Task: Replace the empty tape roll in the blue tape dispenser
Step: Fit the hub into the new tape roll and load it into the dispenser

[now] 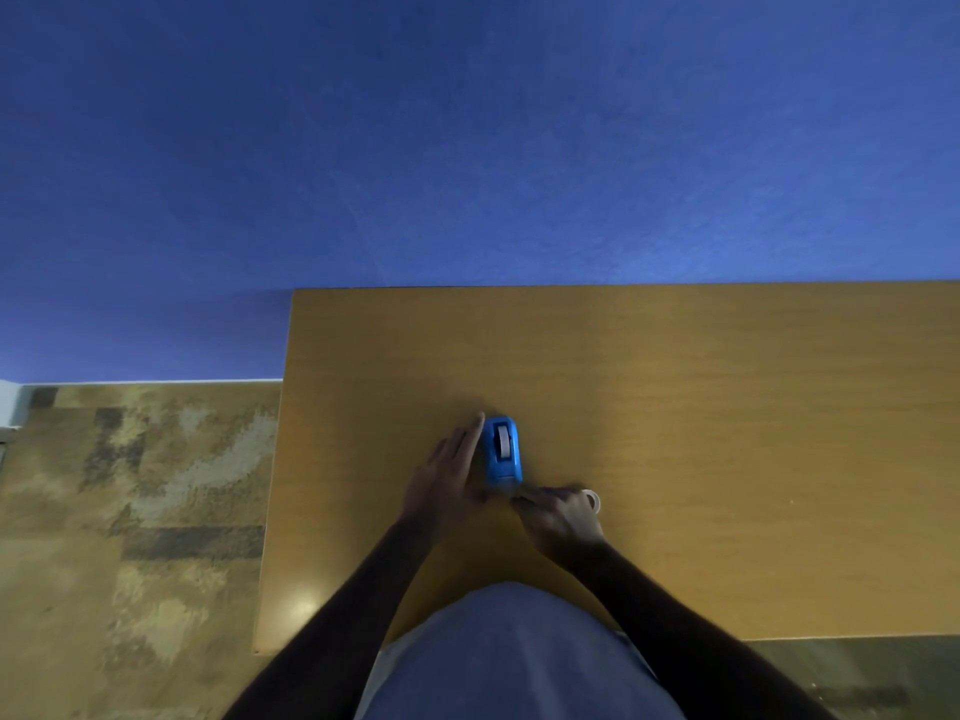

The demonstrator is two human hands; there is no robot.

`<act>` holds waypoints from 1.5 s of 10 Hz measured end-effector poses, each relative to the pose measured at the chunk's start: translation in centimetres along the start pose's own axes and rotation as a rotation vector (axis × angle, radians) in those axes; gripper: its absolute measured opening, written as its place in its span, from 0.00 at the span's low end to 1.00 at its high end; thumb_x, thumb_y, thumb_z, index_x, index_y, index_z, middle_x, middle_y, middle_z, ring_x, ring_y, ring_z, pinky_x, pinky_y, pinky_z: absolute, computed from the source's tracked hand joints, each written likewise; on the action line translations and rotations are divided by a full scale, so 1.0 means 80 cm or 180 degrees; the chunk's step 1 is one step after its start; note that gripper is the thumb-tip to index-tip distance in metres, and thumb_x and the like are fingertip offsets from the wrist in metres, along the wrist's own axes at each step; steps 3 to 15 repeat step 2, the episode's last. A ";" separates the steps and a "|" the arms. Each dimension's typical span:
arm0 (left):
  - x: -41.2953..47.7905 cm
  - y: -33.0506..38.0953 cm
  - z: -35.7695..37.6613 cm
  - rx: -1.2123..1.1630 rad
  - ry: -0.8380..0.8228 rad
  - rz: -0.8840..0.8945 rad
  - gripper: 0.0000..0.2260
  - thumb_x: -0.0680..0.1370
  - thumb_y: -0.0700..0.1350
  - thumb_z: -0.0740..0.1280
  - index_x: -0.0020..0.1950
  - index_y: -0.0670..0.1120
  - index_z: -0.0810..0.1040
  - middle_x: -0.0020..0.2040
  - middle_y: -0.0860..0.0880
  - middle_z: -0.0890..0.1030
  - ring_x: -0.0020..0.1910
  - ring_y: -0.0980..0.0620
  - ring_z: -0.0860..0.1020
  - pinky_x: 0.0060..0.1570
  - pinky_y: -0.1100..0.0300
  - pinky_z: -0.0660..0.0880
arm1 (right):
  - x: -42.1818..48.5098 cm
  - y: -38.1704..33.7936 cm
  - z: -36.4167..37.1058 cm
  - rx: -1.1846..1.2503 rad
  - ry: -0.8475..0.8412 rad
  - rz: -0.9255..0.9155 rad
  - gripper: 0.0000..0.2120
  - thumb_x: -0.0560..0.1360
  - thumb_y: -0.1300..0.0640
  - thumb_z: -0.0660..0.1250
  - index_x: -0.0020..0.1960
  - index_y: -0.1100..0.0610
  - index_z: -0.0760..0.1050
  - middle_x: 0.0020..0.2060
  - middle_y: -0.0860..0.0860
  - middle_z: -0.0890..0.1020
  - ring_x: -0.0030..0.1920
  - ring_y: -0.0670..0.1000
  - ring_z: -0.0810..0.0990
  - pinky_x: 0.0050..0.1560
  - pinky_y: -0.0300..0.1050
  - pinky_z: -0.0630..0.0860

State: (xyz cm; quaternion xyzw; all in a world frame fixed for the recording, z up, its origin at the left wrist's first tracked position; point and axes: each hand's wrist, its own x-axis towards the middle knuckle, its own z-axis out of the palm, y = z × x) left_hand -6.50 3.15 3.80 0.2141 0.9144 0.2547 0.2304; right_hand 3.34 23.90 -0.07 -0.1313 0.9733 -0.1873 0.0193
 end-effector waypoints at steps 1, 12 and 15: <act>-0.018 0.009 -0.004 0.0221 0.0447 0.0026 0.46 0.73 0.64 0.69 0.85 0.45 0.60 0.73 0.43 0.78 0.67 0.38 0.80 0.53 0.41 0.85 | -0.012 -0.022 -0.024 -0.0198 -0.0165 0.0048 0.08 0.67 0.59 0.77 0.42 0.50 0.81 0.40 0.47 0.85 0.30 0.51 0.83 0.24 0.41 0.69; -0.020 0.013 -0.007 0.0410 0.0725 0.0179 0.41 0.77 0.65 0.63 0.84 0.44 0.62 0.70 0.43 0.80 0.63 0.39 0.80 0.51 0.41 0.84 | -0.011 -0.035 -0.038 -0.0125 -0.0110 0.0209 0.10 0.65 0.58 0.78 0.41 0.51 0.78 0.38 0.48 0.82 0.32 0.52 0.82 0.25 0.43 0.69; -0.020 0.013 -0.007 0.0410 0.0725 0.0179 0.41 0.77 0.65 0.63 0.84 0.44 0.62 0.70 0.43 0.80 0.63 0.39 0.80 0.51 0.41 0.84 | -0.011 -0.035 -0.038 -0.0125 -0.0110 0.0209 0.10 0.65 0.58 0.78 0.41 0.51 0.78 0.38 0.48 0.82 0.32 0.52 0.82 0.25 0.43 0.69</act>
